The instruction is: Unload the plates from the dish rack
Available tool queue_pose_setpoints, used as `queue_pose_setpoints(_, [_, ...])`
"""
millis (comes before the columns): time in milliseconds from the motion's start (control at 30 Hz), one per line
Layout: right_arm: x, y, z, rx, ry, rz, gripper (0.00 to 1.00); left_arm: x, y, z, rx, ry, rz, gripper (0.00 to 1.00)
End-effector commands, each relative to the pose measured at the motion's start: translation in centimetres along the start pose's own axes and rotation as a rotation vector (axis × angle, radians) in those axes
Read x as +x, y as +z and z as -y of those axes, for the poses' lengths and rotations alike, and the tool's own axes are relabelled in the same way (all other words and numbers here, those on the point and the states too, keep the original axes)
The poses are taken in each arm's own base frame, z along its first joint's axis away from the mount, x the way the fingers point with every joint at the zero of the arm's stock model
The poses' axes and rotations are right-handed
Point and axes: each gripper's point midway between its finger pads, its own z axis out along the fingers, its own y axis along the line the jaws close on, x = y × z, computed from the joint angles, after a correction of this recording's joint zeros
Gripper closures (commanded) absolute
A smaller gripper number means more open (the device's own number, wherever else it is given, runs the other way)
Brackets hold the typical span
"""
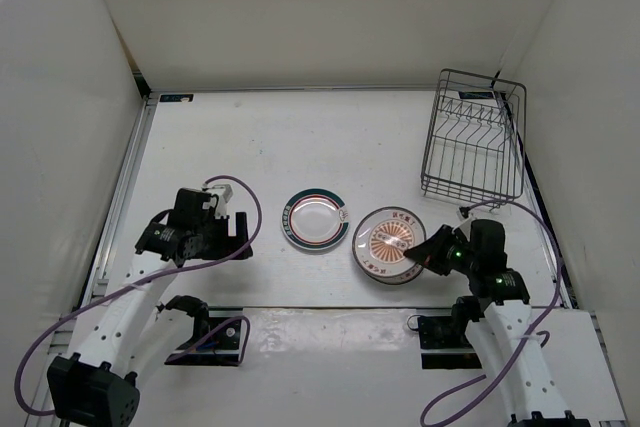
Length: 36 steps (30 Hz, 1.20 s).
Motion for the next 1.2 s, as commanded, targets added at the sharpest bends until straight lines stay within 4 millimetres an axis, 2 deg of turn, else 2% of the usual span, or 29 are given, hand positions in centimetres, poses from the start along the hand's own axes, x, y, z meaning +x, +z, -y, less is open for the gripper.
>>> queue_pose_setpoints(0, [-1.1,0.8,-1.6,-0.111,0.013,0.052,1.0,-0.1,0.0,0.3,0.009,0.003,-0.006,0.0])
queue_pose_setpoints(167, [0.6,1.7,1.9,0.001,0.072,0.031,1.0,0.1,0.1,0.3,0.012,0.001,-0.014,0.0])
queue_pose_setpoints(200, [0.6,1.7,2.3,0.011,0.074,0.044,0.96,-0.1,0.1,0.3,0.014,0.004,-0.007,0.0])
queue_pose_setpoints(233, [1.2,1.8,3.0,0.036,0.091,0.028,0.87,-0.1,0.1,0.3,0.012,0.003,-0.008,0.0])
queue_pose_setpoints(300, [1.1,1.7,3.3,0.045,0.079,0.04,0.71,0.1,0.1,0.3,0.015,0.003,-0.015,0.0])
queue_pose_setpoints(333, [1.3,1.6,3.5,0.056,0.086,0.034,0.57,0.0,0.1,0.4,0.019,0.005,-0.012,0.0])
queue_pose_setpoints(433, [1.4,1.0,4.1,0.11,0.084,0.038,0.45,0.2,0.3,0.5,0.025,0.001,-0.027,0.0])
queue_pose_setpoints(533, [1.0,-0.3,4.1,0.164,0.048,0.056,0.41,0.2,0.3,0.5,0.026,0.0,-0.033,0.0])
queue_pose_setpoints(567, [0.4,-1.5,3.4,0.191,0.046,0.072,0.35,0.2,0.2,0.5,0.024,-0.001,-0.028,0.0])
queue_pose_setpoints(633, [-0.4,-2.6,3.4,0.238,-0.004,0.098,0.33,0.2,0.2,0.4,0.021,0.004,-0.021,0.0])
queue_pose_setpoints(667, [-2.1,-4.0,1.3,0.224,-0.037,0.142,0.32,0.1,0.2,0.5,0.023,0.002,-0.022,0.0])
queue_pose_setpoints(733, [-2.3,-5.2,1.8,0.312,-0.069,0.11,0.32,0.1,0.1,0.5,0.027,0.002,-0.017,0.0])
queue_pose_setpoints(833, [-5.0,-8.9,-1.9,0.333,-0.157,0.156,0.3,0.1,0.0,0.4,0.022,0.002,-0.014,0.0])
queue_pose_setpoints(867, [-5.4,-9.3,-2.4,0.346,-0.172,0.143,0.3,0.1,0.1,0.5,0.024,0.002,-0.016,0.0])
queue_pose_setpoints(933, [-7.0,-10.6,-5.0,0.313,-0.199,0.17,0.28,0.1,0.0,0.5,0.027,0.001,-0.013,0.0])
queue_pose_setpoints(1000, [-7.7,-10.5,-6.3,0.278,-0.191,0.175,0.28,0.0,0.0,0.5,0.026,0.002,-0.007,0.0])
queue_pose_setpoints(1033, [-7.5,-10.2,-6.7,0.251,-0.181,0.16,0.28,0.0,0.0,0.6,0.028,0.004,-0.005,0.0])
queue_pose_setpoints(1100, [-7.5,-9.5,-6.4,0.238,-0.18,0.16,0.31,0.1,-0.1,0.5,0.024,0.005,-0.002,0.0])
queue_pose_setpoints(1167, [-8.4,-9.0,-5.0,0.294,-0.224,0.19,0.33,-0.1,-0.2,0.5,0.023,0.004,0.007,0.0])
